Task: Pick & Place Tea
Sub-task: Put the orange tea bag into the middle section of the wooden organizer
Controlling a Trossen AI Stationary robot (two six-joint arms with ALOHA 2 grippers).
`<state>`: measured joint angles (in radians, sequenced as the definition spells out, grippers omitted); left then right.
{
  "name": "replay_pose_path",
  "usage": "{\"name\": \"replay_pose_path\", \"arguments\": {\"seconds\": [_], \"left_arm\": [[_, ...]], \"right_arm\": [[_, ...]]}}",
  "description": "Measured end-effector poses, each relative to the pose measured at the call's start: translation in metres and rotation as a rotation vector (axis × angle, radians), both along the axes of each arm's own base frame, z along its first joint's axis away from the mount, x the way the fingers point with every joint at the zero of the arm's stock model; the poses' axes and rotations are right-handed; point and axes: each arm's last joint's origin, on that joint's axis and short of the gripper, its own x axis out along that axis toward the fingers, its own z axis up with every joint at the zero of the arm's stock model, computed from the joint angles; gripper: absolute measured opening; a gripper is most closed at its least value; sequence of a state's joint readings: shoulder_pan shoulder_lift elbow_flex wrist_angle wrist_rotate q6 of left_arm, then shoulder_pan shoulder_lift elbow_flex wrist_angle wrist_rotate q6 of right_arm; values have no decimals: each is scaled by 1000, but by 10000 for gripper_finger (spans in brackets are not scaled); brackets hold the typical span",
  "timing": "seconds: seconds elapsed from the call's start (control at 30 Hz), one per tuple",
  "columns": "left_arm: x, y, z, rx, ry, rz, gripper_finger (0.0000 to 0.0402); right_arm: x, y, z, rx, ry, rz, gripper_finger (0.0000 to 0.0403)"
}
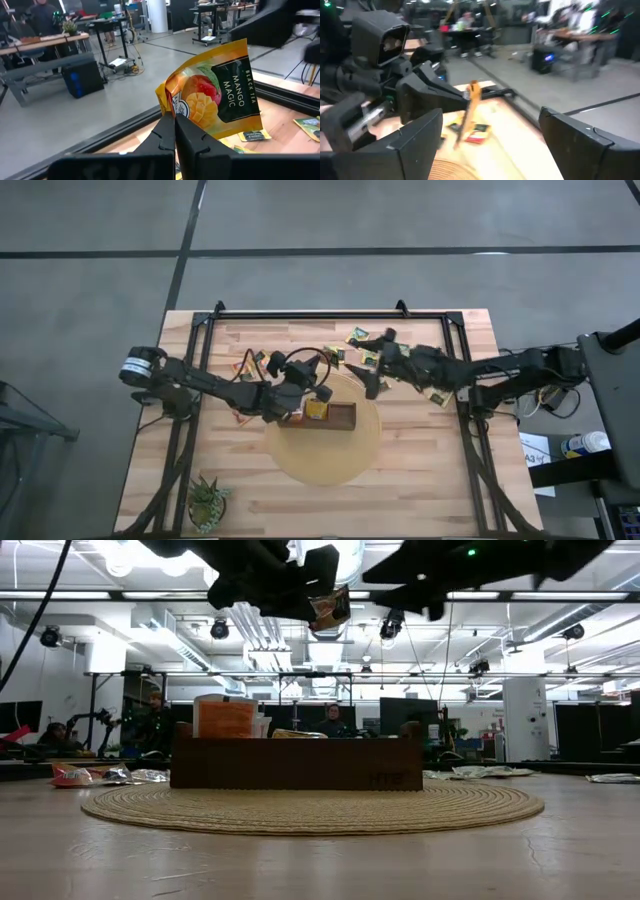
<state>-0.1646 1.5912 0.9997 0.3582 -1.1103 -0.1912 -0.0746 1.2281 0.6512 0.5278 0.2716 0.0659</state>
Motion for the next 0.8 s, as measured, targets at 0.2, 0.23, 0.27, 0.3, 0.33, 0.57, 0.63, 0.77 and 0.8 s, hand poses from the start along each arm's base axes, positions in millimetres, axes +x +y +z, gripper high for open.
{"name": "replay_pose_path", "arguments": {"seconds": [0.2,0.23,0.27,0.3,0.33,0.57,0.63,0.77,0.8], "left_arm": [[1,4,2,42,34,23,0],[0,6,2,49,42,42,0],[0,8,2,55,49,51,0],[1,10,2,58,55,58,0],[1,12,2,62,61,62,0],[1,19,1,86,105,77,0],[0,19,0,94,118,76,0],[0,19,-1,99,138,75,0],[0,19,-2,100,146,74,0]], "right_arm": [[28,-25,-4,106,16,138,325],[32,-27,-6,114,25,147,325],[36,-28,-7,118,29,152,325],[39,-29,-8,118,31,152,324],[42,-30,-10,119,37,150,324],[55,-42,-16,124,61,116,211],[56,-46,-16,97,69,109,135],[55,-49,-15,28,88,109,25],[55,-50,-14,26,97,105,18]]}}
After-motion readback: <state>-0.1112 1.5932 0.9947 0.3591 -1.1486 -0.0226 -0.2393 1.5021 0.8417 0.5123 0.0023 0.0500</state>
